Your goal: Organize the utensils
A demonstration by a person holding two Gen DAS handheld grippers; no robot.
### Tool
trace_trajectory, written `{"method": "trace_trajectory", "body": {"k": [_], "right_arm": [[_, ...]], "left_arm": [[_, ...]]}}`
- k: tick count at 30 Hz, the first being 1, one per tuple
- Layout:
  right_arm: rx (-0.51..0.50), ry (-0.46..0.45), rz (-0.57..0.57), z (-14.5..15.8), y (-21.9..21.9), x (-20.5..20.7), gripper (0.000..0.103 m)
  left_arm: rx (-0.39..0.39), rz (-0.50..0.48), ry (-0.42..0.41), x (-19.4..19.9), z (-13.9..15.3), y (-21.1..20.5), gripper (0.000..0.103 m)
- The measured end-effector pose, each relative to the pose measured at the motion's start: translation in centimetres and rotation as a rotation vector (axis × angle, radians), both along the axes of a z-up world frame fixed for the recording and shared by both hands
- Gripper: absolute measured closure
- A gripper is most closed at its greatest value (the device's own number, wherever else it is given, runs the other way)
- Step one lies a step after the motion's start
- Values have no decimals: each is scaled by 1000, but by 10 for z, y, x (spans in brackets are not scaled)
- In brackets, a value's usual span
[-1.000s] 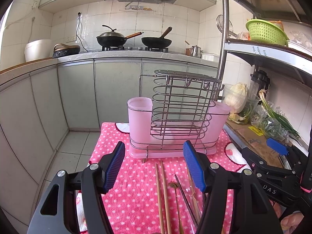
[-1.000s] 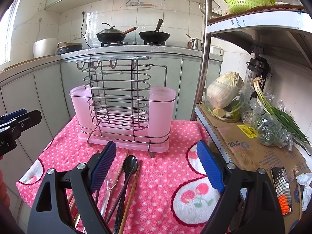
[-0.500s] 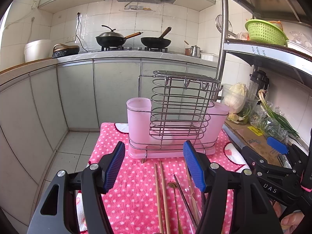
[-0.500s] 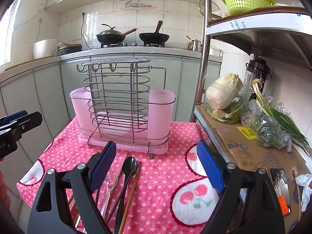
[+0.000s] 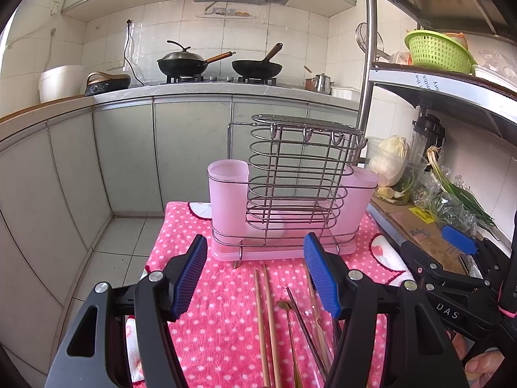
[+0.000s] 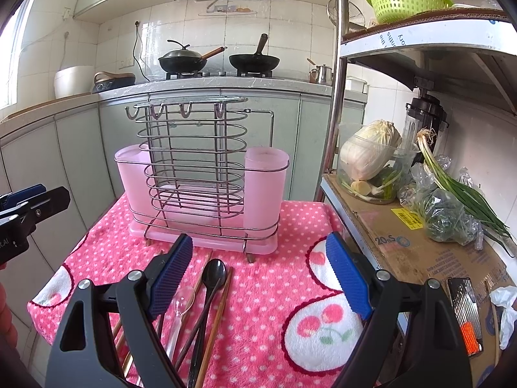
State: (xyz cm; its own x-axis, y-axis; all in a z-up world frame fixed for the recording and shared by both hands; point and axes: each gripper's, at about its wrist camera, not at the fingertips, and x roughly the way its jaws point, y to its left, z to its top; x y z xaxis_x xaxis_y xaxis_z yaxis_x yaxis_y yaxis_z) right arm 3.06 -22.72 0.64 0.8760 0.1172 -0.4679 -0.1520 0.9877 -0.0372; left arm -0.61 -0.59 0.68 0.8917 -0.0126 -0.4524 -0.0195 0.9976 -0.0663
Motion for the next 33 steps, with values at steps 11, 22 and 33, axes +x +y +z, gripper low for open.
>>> {"method": "trace_trajectory", "body": {"k": [11,22,33], "right_arm": [[12,34,14,-2,-2,3,18],[17,38,7,-7,-3,5,18],[154,275,35,-30,-29,29,18]], "left_arm": [[-19,-24,53,10,-10,8,41],[-24,-4,77,17,-19,14,41],[-82,-43,148,28,-22,31,41]]}}
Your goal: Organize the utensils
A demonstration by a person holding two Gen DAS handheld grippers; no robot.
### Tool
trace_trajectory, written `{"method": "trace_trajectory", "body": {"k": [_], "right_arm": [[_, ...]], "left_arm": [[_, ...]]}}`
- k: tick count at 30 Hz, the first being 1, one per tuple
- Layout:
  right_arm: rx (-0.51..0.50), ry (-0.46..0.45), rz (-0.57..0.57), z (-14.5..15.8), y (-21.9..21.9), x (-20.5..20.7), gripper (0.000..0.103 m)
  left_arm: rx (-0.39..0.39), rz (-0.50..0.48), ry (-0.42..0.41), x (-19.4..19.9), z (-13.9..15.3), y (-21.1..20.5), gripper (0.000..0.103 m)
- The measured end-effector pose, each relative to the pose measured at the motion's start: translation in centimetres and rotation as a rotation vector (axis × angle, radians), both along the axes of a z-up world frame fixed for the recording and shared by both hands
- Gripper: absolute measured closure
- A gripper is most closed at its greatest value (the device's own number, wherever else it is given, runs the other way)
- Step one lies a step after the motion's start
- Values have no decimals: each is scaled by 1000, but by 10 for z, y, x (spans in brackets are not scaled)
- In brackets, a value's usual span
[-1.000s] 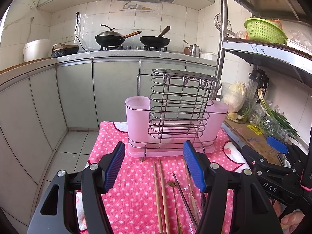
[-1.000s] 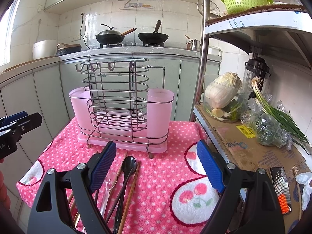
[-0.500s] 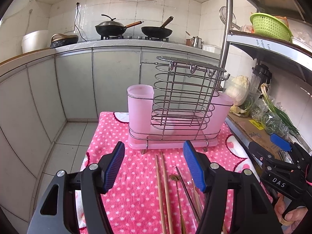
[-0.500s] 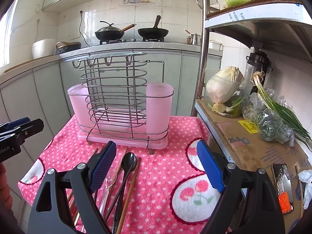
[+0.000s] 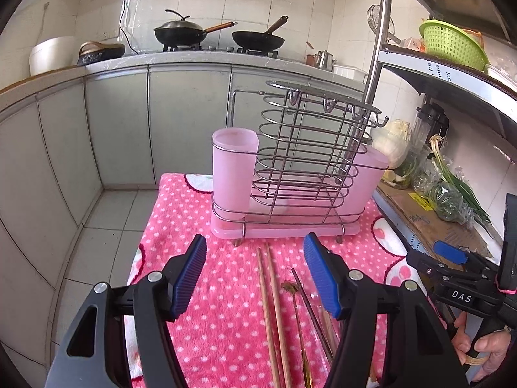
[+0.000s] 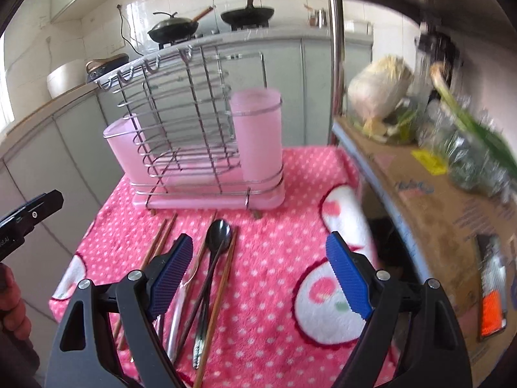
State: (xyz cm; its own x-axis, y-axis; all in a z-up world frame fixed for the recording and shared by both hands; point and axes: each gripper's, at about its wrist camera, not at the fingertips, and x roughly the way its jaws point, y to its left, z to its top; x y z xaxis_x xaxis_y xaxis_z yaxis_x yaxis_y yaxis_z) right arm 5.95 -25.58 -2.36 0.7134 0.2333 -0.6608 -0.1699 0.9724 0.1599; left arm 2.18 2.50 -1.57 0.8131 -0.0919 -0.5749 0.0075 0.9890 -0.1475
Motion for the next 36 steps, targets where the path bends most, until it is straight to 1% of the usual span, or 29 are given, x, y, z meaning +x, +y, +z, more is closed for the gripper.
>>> {"method": "trace_trajectory", "body": {"k": [2,4,5,6,7,8,9,10,11,12,14,16,19,23,26,29,30,31,32,33,36], "right_arm": [[61,61,17,-10,-6,6,26],[119,142,37,-21,-11,15,44],[143,171,45,-27,-11,17,48],[168,201,54,-32,-12,21,56],[185,228,56,-37,-13,25,58],[195,250,58,-41,-14,28,65],[208,271,63,-44,-14,31,69],[221,291,70,-47,-14,34,71],[225,311,76,-50,-12,37,71],[220,328,76,-53,-10,40,71],[221,359,67,-58,-7,47,71],[246,392,70,-62,-6,53,71],[252,435,59,-69,-6,60,71],[258,483,36,-75,-7,68,71],[257,492,27,-76,-8,71,71],[252,499,27,-77,-8,75,71],[247,502,29,-79,-6,78,71],[243,506,28,-81,-6,81,71],[240,512,26,-84,-5,83,71],[237,517,26,-85,-3,84,71],[208,525,39,-88,5,86,71]], "left_arm": [[-42,-4,42,5,-5,7,41],[-90,-12,97,13,-12,14,41],[-105,-13,122,17,-16,17,43],[-117,-14,148,21,-20,19,48],[-124,-19,178,26,-25,21,52],[-125,-22,207,32,-29,23,59],[-121,-23,232,36,-34,23,65],[-118,-26,262,42,-40,24,70],[-117,-32,291,48,-46,24,78],[-121,-44,331,55,-52,24,82],[-140,-68,409,69,-64,24,82],[-145,-99,472,82,-74,19,82],[-108,-123,536,101,-91,7,82],[-104,-110,618,123,-110,1,82],[-109,-114,651,133,-120,-4,82],[-78,-117,673,136,-129,-10,83],[-59,-117,664,136,-130,-12,83],[-27,-122,657,135,-129,-16,85],[-6,-120,649,136,-131,-20,93],[-4,-112,645,136,-131,-19,97],[-42,-95,633,128,-126,-8,98]]}}
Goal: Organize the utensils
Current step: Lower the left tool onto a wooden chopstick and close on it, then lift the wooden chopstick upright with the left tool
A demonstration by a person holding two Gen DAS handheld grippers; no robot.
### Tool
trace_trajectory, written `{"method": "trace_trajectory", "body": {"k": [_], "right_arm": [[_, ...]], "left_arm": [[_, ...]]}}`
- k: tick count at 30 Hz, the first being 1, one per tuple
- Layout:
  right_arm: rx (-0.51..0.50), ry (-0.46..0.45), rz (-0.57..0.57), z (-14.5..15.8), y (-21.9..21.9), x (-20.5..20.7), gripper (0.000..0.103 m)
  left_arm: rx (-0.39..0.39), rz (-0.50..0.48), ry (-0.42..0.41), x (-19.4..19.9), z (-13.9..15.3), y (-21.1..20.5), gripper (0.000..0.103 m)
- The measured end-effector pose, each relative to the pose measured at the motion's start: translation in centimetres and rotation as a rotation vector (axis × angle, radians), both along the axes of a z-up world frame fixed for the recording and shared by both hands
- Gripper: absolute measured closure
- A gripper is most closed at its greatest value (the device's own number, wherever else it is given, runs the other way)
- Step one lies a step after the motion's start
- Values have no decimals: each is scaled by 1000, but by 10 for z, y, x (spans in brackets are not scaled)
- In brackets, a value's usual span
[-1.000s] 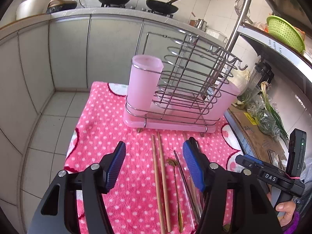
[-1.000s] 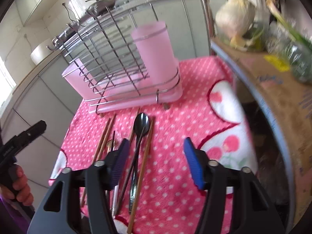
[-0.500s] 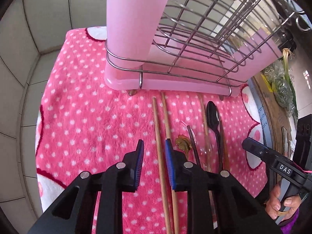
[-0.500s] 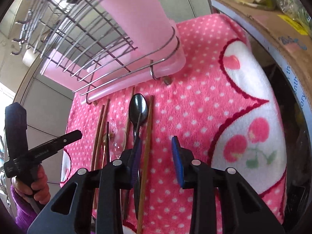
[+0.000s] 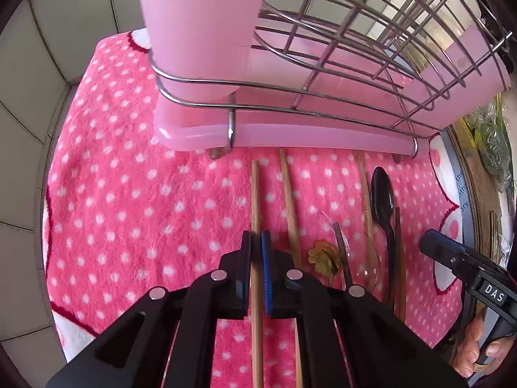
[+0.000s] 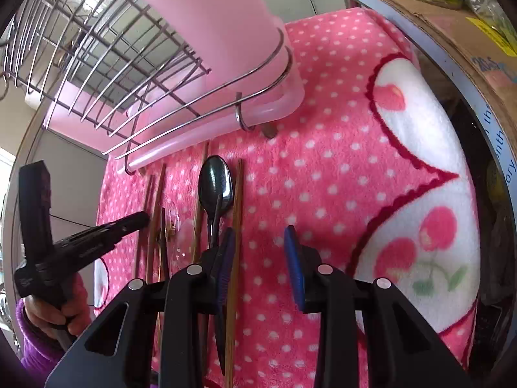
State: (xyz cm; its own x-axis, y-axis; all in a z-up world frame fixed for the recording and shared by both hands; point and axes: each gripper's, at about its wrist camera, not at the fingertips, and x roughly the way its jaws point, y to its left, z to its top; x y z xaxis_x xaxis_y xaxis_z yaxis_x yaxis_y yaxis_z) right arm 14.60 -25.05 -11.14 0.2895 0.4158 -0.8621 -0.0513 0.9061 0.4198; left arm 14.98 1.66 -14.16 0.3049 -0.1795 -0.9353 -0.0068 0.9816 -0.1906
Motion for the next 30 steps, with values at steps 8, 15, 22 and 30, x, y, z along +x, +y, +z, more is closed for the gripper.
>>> {"method": "trace_trajectory", "body": {"k": [8,15,22,30], "right_arm": [[-64,19,56,-6,35,8,71],[-157,-10,65,-5,46,10,96],[-166,25,15,-2,13,6,97],[-112,27,39,9,20,14,80]], "left_arm": [[-18,33,-4,-30,11,41,98],[-2,5,30,-32,4,46,97],[1,-34,86,-3,3,37,96],[-42,-18,122,13,2,40,95]]}}
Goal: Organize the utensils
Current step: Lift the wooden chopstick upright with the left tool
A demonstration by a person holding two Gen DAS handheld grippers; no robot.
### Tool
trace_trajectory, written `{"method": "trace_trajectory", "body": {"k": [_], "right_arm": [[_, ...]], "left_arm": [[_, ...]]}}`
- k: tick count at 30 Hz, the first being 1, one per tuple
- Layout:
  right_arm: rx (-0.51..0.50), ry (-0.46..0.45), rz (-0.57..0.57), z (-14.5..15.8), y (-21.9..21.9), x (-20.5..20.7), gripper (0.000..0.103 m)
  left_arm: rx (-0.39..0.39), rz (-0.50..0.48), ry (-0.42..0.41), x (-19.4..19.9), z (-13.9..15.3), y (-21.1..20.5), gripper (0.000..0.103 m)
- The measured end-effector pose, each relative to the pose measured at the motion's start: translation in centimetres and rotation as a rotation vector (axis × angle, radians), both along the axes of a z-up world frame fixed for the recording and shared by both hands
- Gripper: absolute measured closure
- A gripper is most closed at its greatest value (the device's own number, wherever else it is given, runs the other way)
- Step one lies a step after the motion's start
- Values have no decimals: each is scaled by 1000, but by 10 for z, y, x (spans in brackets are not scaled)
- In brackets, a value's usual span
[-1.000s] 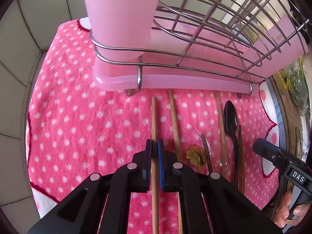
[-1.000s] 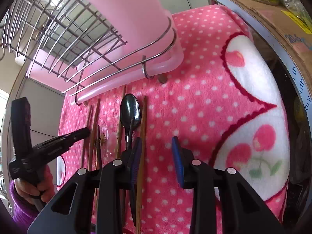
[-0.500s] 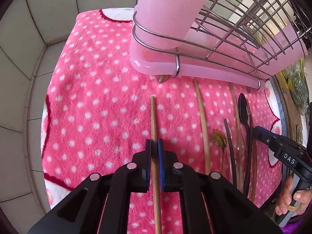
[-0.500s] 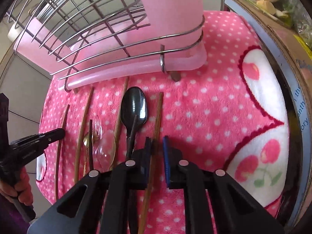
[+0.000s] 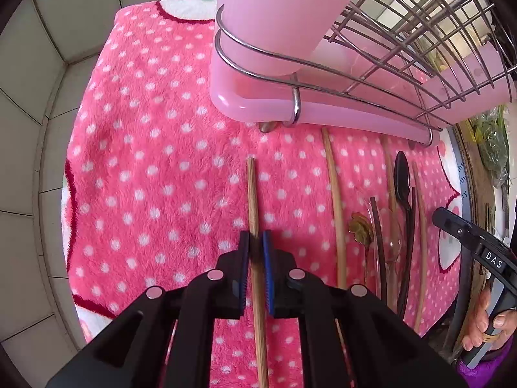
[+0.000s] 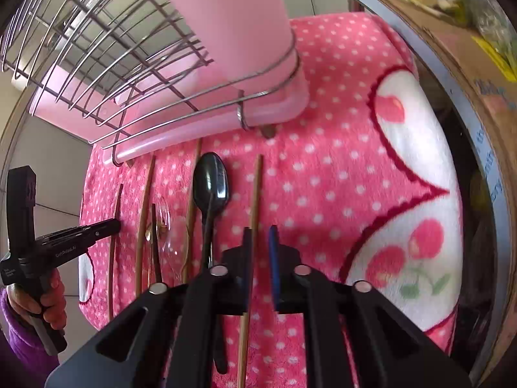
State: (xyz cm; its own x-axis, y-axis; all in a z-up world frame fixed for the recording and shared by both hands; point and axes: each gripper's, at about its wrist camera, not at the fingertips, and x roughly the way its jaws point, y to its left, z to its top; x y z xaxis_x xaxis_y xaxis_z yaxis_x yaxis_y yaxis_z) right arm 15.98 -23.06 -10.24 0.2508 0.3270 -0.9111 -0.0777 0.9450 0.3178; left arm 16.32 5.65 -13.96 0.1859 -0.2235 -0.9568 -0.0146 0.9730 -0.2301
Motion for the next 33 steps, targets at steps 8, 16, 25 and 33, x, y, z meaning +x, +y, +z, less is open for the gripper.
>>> {"method": "trace_trajectory", "body": {"k": [8,16,25,33], "right_arm": [[-114,-10,57,-15,31,8,71],[8,-87,-9,-7,3,-13,97],[132,-310,-67,54,-38,-50,97],[154,-537,-85,126,-49,-67,97]], "left_arm": [[2,-15,17,7,0,5,94],[7,21,-82,-12,12,2,98],[-91,82,-354,-67,91,30,98],[-143,132,-672,-109,183,46,98]]}}
